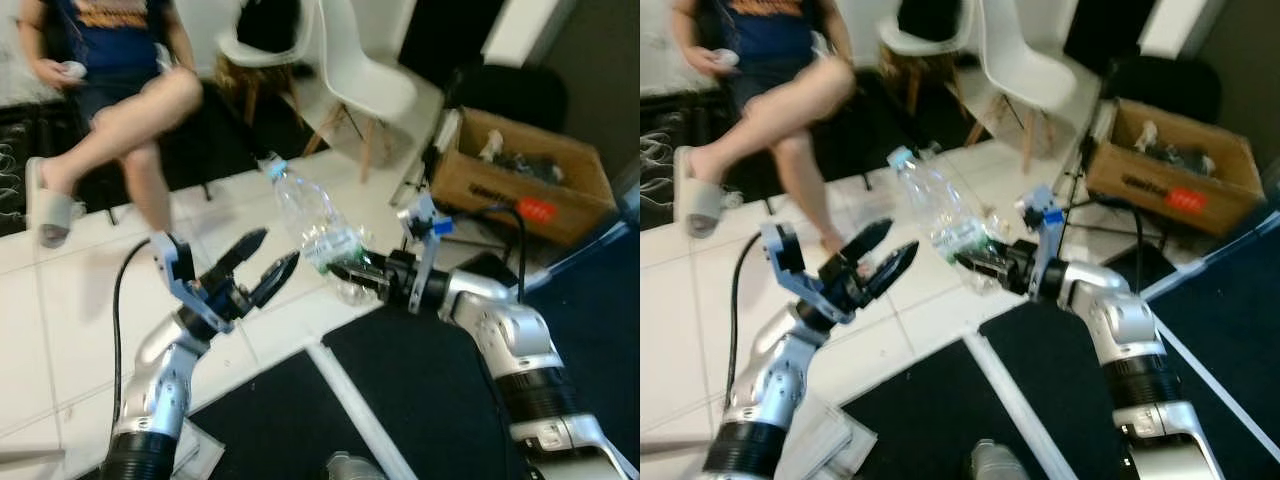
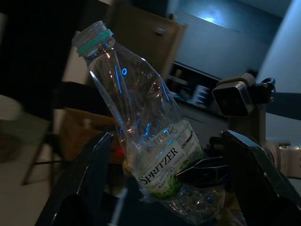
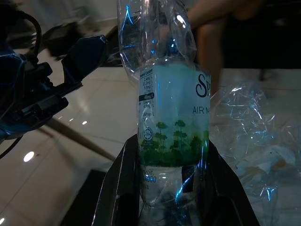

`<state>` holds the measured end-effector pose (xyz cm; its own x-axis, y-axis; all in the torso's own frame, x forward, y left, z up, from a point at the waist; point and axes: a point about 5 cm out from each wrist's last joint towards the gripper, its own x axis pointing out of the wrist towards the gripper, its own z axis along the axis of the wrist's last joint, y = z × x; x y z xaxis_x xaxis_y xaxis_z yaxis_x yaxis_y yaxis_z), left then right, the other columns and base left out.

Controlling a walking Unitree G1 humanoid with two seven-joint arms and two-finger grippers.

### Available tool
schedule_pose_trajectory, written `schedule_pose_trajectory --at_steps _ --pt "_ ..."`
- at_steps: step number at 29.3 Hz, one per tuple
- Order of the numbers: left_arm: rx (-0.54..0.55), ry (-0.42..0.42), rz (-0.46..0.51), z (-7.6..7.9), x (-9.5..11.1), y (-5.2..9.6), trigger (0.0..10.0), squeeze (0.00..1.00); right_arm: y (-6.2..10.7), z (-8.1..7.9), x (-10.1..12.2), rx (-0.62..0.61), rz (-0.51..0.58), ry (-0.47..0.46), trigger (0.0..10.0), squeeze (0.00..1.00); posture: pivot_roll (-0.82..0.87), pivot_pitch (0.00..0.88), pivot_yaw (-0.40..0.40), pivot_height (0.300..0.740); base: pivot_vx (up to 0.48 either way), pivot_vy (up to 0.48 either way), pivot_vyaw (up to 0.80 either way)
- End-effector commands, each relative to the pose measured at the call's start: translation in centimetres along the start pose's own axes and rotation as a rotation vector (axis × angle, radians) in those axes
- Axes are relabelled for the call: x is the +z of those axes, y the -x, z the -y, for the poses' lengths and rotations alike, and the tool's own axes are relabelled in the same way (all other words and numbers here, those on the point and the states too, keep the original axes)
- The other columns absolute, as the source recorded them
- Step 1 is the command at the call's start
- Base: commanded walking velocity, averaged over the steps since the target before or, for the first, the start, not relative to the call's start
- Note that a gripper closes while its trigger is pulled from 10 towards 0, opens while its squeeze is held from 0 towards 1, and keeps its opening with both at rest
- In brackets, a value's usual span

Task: Picking trash to rubbish bin

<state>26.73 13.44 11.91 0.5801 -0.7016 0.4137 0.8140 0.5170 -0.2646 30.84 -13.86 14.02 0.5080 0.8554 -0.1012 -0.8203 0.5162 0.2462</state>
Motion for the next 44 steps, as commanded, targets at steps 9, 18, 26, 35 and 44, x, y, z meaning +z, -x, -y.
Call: schedule_pose_trajectory --at_steps 9,18,26,35,44 --pt "-0.01 -0.001 -0.009 0.12 -0.32 -0.08 10.0 0.0 0.3 0.26 0.04 -0.014 -0.002 0.009 10.0 0.0 0.01 0.0 -0.069 0.74 0.0 0.0 -0.79" --pt "-0.003 -0.007 -0.013 0.0 -0.5 0.05 10.0 0.0 0.28 0.27 -0.08 -0.014 -0.005 0.011 10.0 0.0 0.01 0.0 -0.072 0.74 0.0 0.0 -0.79" --pt "0.0 -0.009 -0.014 -0.07 -0.61 0.14 10.0 0.0 0.26 0.28 -0.12 -0.014 -0.006 0.011 10.0 0.0 0.01 0.0 -0.071 0.74 0.0 0.0 -0.79" --pt "0.116 -0.007 -0.013 -0.77 -0.54 0.23 10.0 0.0 0.27 0.33 -0.02 -0.019 0.005 0.012 10.0 0.0 0.01 0.0 -0.072 0.74 0.0 0.0 -0.61" --pt "0.089 0.022 0.032 -0.55 0.18 -0.28 10.0 0.0 0.36 0.33 0.22 -0.019 0.019 0.015 10.0 0.0 0.01 0.0 -0.069 0.74 0.095 0.0 0.0"
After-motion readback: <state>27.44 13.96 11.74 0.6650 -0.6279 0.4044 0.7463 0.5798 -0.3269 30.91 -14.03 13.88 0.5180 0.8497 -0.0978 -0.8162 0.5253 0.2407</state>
